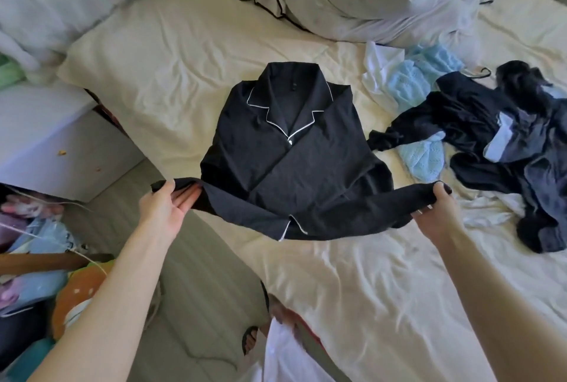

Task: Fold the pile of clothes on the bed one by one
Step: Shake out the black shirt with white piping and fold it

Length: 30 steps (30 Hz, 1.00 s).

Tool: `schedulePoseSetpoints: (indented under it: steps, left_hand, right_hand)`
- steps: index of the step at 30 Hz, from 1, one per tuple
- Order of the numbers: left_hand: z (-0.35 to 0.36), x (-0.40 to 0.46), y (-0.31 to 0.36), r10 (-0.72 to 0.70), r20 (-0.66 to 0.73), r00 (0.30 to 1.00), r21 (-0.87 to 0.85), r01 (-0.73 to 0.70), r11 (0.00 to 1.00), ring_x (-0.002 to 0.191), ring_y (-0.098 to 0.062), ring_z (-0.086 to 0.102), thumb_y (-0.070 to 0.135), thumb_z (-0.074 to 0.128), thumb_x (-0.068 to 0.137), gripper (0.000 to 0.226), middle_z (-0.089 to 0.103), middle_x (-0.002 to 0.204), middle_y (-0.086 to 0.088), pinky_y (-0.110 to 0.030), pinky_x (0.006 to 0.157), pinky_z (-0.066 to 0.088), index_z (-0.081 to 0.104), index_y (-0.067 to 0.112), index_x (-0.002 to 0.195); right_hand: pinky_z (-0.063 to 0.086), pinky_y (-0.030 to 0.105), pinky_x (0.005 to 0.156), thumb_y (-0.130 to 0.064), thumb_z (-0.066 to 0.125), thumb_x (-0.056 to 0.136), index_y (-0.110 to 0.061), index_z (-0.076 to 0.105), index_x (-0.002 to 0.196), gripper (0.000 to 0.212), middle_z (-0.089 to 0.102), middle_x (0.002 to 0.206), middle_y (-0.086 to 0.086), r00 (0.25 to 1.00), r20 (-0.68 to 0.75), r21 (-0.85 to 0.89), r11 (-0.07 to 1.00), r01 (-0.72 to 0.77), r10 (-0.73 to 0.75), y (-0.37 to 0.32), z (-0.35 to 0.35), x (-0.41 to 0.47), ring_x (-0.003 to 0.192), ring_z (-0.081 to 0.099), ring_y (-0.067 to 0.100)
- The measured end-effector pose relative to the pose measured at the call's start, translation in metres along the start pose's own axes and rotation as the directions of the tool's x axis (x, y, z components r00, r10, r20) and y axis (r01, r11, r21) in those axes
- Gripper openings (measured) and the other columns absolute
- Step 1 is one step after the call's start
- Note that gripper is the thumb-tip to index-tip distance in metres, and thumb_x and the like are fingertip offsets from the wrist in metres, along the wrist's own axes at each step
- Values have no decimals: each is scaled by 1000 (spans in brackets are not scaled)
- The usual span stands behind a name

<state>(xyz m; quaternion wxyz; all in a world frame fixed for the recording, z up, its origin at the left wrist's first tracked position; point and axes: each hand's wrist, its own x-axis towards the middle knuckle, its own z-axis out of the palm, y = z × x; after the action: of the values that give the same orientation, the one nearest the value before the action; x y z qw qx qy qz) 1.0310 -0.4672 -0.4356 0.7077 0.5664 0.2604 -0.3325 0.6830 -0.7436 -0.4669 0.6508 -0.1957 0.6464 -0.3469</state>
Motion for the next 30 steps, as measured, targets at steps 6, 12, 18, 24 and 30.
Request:
schedulePoseSetpoints:
  steps: [6, 12, 18, 24, 30]
  left_hand:
    - [98, 98, 35, 31, 40, 999, 16, -32, 999, 86, -27, 63, 9, 43, 100, 27, 58, 105, -18, -35, 58, 58, 44, 3, 126]
    - [190, 189, 56, 141, 25, 990, 117, -143, 983, 80, -25, 66, 6, 43, 99, 17, 60, 100, -16, -33, 58, 58, 49, 2, 115]
    - [237, 248, 61, 131, 22, 991, 66, -132, 989, 92, -27, 64, 8, 34, 102, 24, 60, 110, -16, -34, 70, 58, 42, 3, 124]
    - [215, 254, 18, 432, 236, 870, 723, -454, 520, 116, -16, 53, 10, 41, 97, 31, 52, 134, -3, -23, 96, 44, 49, 14, 127]
    - [199, 240, -46, -29, 881, 472, 375, -736, -564, 141, -25, 26, 25, 42, 98, 43, 32, 152, -4, -42, 114, 21, 44, 21, 140]
  right_hand:
    - [50, 28, 87, -25, 34, 102, -27, 41, 91, 13, 45, 112, 4, 993, 87, -87, 992, 87, -79, -36, 108, 87, 88, 53, 13]
    - [57, 31, 64, -19, 51, 98, -19, 49, 125, 27, 59, 104, 0, 999, 20, 123, 991, 42, -45, -61, 200, 171, 81, 63, 13]
    - [49, 34, 87, -21, 44, 100, -13, 48, 128, 29, 49, 137, 4, 994, 74, 317, 944, -95, 75, -68, 260, 228, 107, 57, 21]
    - [53, 32, 77, -15, 39, 98, -14, 53, 113, 20, 59, 105, 9, 976, 87, -140, 967, 211, -200, -26, 272, 222, 85, 63, 17]
    - [33, 43, 102, -29, 51, 95, -19, 59, 124, 31, 56, 129, 5, 526, 814, -559, -90, 824, -246, 37, 277, 211, 121, 48, 24]
